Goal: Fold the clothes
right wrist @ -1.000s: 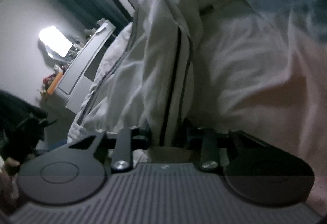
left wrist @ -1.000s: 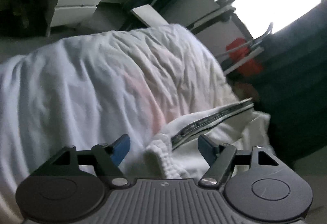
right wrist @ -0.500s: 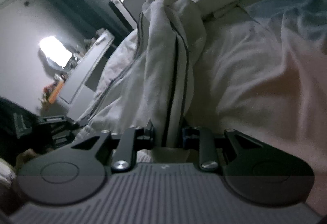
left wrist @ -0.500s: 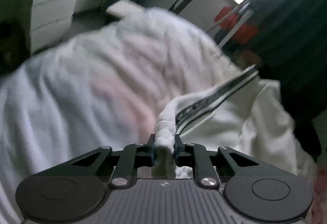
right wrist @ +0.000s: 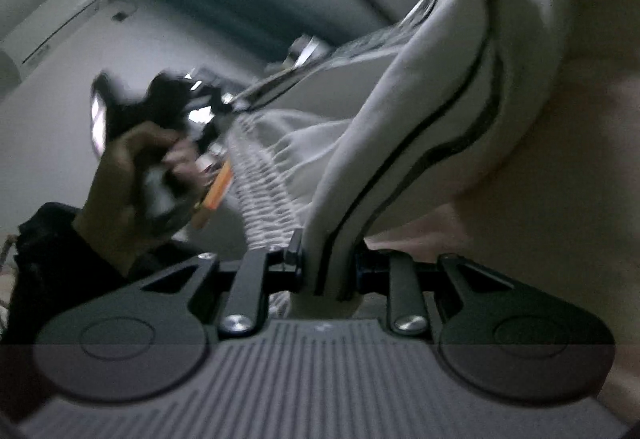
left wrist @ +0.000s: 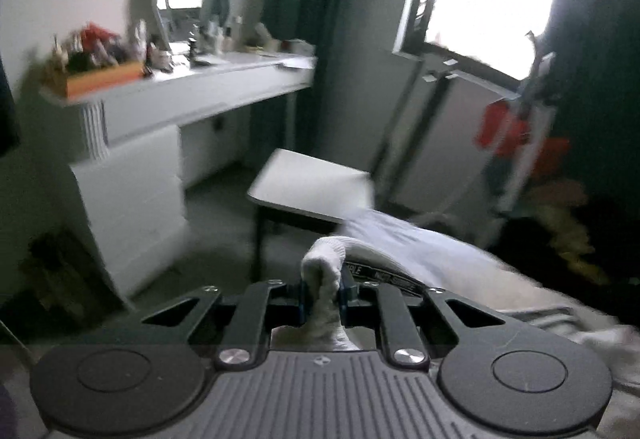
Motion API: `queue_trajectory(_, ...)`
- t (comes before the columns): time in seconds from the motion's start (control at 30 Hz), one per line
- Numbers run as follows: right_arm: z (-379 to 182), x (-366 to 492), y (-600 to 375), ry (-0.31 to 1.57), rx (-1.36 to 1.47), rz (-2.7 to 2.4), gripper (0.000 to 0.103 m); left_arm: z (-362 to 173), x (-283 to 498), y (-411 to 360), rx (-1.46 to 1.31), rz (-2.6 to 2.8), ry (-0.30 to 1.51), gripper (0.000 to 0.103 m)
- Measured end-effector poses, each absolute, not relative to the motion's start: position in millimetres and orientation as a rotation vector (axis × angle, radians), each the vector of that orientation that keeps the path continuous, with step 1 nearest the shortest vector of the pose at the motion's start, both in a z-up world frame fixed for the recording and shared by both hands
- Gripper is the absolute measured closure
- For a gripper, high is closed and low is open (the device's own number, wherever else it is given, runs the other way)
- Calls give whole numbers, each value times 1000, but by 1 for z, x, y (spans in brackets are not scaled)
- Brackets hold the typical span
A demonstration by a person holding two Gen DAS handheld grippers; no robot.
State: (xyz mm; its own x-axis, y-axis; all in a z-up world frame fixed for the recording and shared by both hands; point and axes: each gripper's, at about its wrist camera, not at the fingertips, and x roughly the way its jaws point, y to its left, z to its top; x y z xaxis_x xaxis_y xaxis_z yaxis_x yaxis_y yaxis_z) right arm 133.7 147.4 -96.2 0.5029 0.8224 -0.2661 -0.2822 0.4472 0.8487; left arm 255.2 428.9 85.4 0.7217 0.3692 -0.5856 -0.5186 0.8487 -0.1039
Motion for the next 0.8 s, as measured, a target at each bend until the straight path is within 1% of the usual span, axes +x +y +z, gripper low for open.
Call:
queue_trajectory(0.17,-117,187,206,837,742,813,78,30,330,478,-317,568,700,87)
queue_trajectory(0.3,-125,211,219,896,689,863,76,-8,351,495,-351,586,761,84)
queue_trajectory(0.4,-114,214,221,914,619,934,74,-11,346,491,-365,593,742,77)
queue_trajectory(0.47,-104,212,221,907,551,959,72,-4,340,483,-329,586,714,64)
queue_trajectory(0.5,-99,210,220,902,525,968,69,1,335,477,-310,582,701,61)
queue_trajectory(0.57,-89,202,212,890,492,964,58,12,323,463,-285,566,675,56)
queue_trajectory(0.6,-83,197,205,876,480,955,44,18,317,456,-273,560,660,54)
queue_trajectory(0.63,-76,189,196,850,471,942,29,25,308,447,-264,550,639,47)
queue_trajectory(0.67,-68,180,186,818,462,926,22,33,298,438,-258,536,617,42)
queue_trajectory(0.7,-59,171,174,788,450,907,16,41,288,429,-251,522,595,40)
queue_trajectory(0.77,-40,153,150,734,421,867,15,56,266,407,-237,491,555,31)
queue_trajectory(0.8,-30,145,137,707,407,847,15,62,255,394,-229,472,538,30)
